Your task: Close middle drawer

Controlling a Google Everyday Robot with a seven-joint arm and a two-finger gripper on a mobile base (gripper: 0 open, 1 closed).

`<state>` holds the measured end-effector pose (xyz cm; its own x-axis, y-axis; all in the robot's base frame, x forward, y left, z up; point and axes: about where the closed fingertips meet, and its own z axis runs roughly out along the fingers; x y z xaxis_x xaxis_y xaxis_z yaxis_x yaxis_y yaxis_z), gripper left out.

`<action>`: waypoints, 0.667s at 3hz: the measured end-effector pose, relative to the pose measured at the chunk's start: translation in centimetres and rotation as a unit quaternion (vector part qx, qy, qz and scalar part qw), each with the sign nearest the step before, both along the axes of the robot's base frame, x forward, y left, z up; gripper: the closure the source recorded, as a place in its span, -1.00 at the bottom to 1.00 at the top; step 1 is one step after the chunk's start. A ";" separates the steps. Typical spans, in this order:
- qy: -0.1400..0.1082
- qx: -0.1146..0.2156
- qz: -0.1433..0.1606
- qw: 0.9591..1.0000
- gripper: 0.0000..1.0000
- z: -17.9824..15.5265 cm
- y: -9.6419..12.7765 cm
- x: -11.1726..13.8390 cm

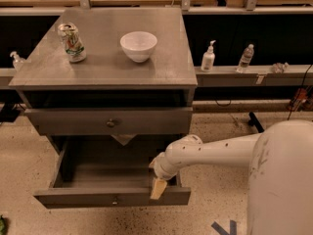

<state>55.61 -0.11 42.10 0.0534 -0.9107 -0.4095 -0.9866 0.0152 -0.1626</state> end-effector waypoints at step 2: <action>-0.003 0.003 -0.006 1.000 -0.30 0.4 0.0 0.9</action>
Offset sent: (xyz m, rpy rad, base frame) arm 0.0759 0.0050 0.0185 0.0756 -0.0929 -0.0607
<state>56.50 -0.10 42.54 0.0440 -0.9092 -0.4140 -0.9854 0.0288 -0.1680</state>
